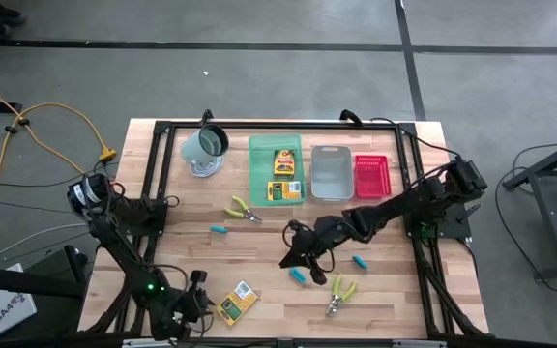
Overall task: Pick & Place School Supplies
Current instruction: Put the yellow crayon box into the green bin
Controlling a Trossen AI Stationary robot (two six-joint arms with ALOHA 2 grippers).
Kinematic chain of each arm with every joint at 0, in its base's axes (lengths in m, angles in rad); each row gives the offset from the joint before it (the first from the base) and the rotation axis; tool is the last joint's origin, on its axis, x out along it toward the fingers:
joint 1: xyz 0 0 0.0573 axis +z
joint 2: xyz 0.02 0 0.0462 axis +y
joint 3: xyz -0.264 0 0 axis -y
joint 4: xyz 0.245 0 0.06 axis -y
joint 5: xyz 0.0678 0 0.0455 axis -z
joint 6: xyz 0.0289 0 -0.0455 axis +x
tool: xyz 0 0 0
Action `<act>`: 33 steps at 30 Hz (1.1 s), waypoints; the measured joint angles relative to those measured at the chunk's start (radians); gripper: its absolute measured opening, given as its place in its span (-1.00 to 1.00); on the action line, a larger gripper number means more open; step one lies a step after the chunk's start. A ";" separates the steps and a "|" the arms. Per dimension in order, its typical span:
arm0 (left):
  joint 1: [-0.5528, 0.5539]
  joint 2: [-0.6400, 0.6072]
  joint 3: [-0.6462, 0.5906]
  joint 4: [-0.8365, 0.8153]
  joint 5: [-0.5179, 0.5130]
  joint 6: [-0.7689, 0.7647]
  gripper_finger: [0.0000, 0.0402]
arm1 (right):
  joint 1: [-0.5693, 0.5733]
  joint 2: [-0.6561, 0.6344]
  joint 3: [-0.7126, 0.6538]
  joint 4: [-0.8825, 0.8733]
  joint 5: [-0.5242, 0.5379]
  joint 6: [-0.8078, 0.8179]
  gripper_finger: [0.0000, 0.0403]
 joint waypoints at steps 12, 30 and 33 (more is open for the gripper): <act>-0.033 0.003 0.000 0.007 -0.103 0.120 -0.52 | -0.016 0.000 0.000 0.000 0.053 0.046 -0.90; -0.015 0.003 0.000 0.184 -0.069 -0.410 -0.52 | -0.029 0.000 0.000 -0.001 0.039 0.061 -0.90; -0.015 0.003 0.000 0.142 -0.062 -0.602 -0.52 | -0.029 0.000 0.000 -0.001 0.024 0.046 -0.90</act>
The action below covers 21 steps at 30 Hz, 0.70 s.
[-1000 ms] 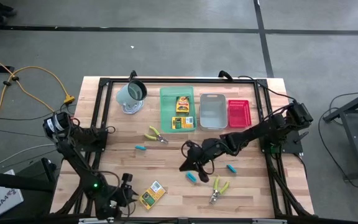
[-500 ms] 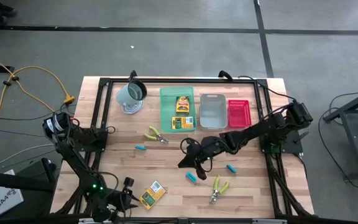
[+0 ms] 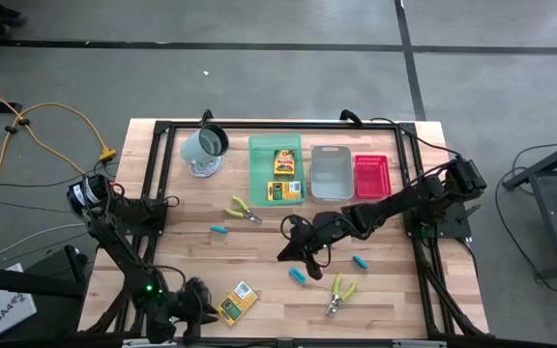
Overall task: Pick & Place School Supplies
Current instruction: Put the yellow crayon box into the green bin
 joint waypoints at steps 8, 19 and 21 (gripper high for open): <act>0.000 0.000 0.000 -0.117 0.107 -0.412 -0.52 | 0.000 0.000 0.000 0.000 -0.034 -0.038 -0.90; 0.040 0.001 0.000 -0.120 0.160 -0.610 -0.52 | 0.006 0.000 0.000 -0.001 -0.073 -0.062 -0.90; 0.051 0.001 0.000 -0.120 0.179 -0.635 -0.52 | 0.007 0.000 0.000 -0.001 -0.080 -0.068 -0.90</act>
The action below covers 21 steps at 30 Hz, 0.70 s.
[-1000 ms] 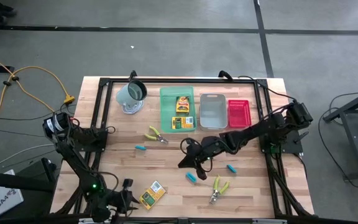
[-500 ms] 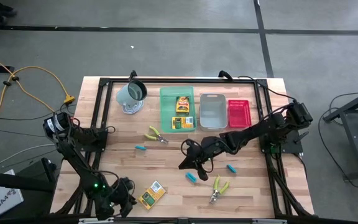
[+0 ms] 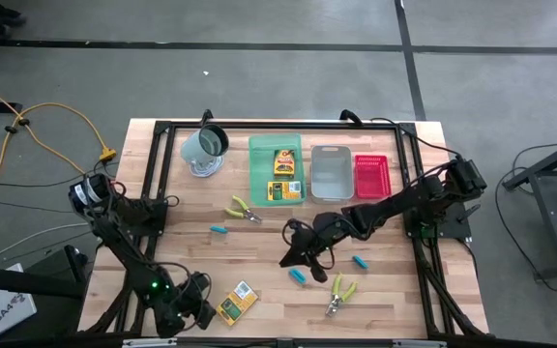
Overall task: Pick & Place School Supplies
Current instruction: Put the yellow crayon box into the green bin
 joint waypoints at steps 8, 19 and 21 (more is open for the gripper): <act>0.041 0.000 0.000 -0.010 0.078 -0.109 -0.52 | 0.000 0.000 0.000 -0.036 -0.017 -0.059 -0.90; 0.069 0.000 0.000 -0.037 0.099 -0.168 -0.52 | 0.000 0.000 0.000 -0.073 -0.072 -0.128 -0.90; 0.076 0.000 0.000 -0.037 0.110 -0.169 -0.52 | 0.000 0.000 0.000 -0.073 -0.086 -0.128 -0.90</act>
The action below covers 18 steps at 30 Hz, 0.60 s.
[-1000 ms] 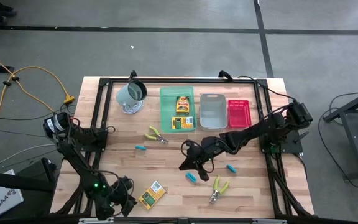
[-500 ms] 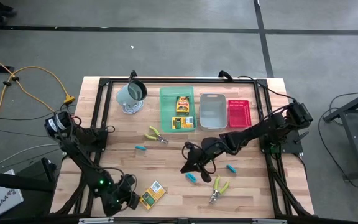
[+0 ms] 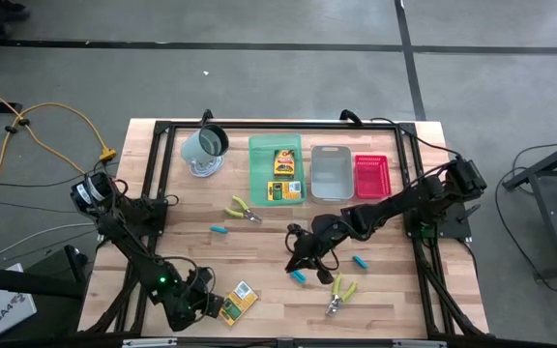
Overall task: Pick & Place School Supplies
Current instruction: Put the yellow crayon box into the green bin
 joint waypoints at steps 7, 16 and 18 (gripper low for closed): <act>0.021 0.000 0.000 -0.003 0.045 0.012 -0.52 | 0.002 0.000 0.000 0.000 -0.006 0.000 -0.90; 0.030 0.001 0.000 -0.002 0.047 0.046 -0.52 | 0.002 0.000 0.000 0.001 -0.009 0.000 -0.90; 0.030 0.015 0.000 0.016 0.053 0.046 -0.52 | 0.002 0.000 0.000 0.001 -0.009 0.000 -0.90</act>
